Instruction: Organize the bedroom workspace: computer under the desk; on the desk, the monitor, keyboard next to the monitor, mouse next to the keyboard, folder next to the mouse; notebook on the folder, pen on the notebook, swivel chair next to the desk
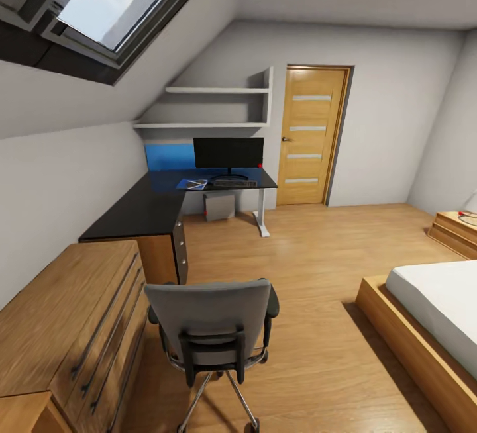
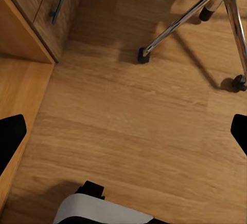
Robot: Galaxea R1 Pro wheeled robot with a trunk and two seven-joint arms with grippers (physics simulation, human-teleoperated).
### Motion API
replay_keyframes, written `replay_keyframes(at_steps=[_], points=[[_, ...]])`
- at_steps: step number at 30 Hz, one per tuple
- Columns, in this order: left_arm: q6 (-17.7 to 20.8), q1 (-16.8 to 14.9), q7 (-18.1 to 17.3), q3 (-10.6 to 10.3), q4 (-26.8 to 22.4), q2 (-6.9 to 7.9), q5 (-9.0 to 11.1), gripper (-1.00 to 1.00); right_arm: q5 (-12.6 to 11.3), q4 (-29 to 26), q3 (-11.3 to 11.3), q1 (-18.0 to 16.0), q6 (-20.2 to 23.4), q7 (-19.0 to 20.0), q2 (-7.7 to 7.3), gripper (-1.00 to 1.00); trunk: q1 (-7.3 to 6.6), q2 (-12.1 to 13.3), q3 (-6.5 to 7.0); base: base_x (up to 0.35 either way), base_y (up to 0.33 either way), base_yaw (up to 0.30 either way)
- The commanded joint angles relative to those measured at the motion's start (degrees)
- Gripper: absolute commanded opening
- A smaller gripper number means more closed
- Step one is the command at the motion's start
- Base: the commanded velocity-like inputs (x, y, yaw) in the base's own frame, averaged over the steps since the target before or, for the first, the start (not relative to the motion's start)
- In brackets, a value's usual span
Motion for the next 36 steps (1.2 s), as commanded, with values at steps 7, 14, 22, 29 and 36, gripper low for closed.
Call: replay_keyframes(at_steps=[7, 14, 22, 29, 36], points=[[-0.25, -0.02, 0.43, -0.47, -0.16, 0.06, 0.54, 1.0, 0.16, 0.04, 0.45, -0.04, -0.03, -0.6, 0.12, 1.0, 1.55, -2.87, -1.33, 0.0, 0.0, 0.0], [-0.21, -0.02, 0.43, -0.47, -0.17, 0.04, 0.54, 1.0, 0.17, 0.04, 0.44, -0.04, -0.03, -0.6, 0.14, 1.0, 3.09, -5.68, -2.58, -0.018, 0.0, 0.0], [-0.19, -0.02, 0.29, -0.47, -0.17, 0.16, 0.54, 1.0, 0.17, 0.04, 0.46, -0.04, -0.03, -0.6, 0.14, 1.0, 4.85, -8.89, -4.02, -0.22, 0.0, 0.0], [-0.24, -0.03, 0.31, -0.47, -0.22, 0.14, 0.54, 1.0, 0.17, 0.04, 0.45, -0.04, -0.03, -0.6, 0.14, 1.0, 6.39, -11.69, -5.27, -0.072, 0.0, 0.0], [-0.23, -0.02, 0.34, -0.47, -0.18, 0.13, 0.54, 1.0, 0.17, 0.04, 0.45, -0.04, -0.03, -0.6, 0.14, 1.0, 7.92, -14.5, -6.53, -0.037, 0.0, 0.0]])
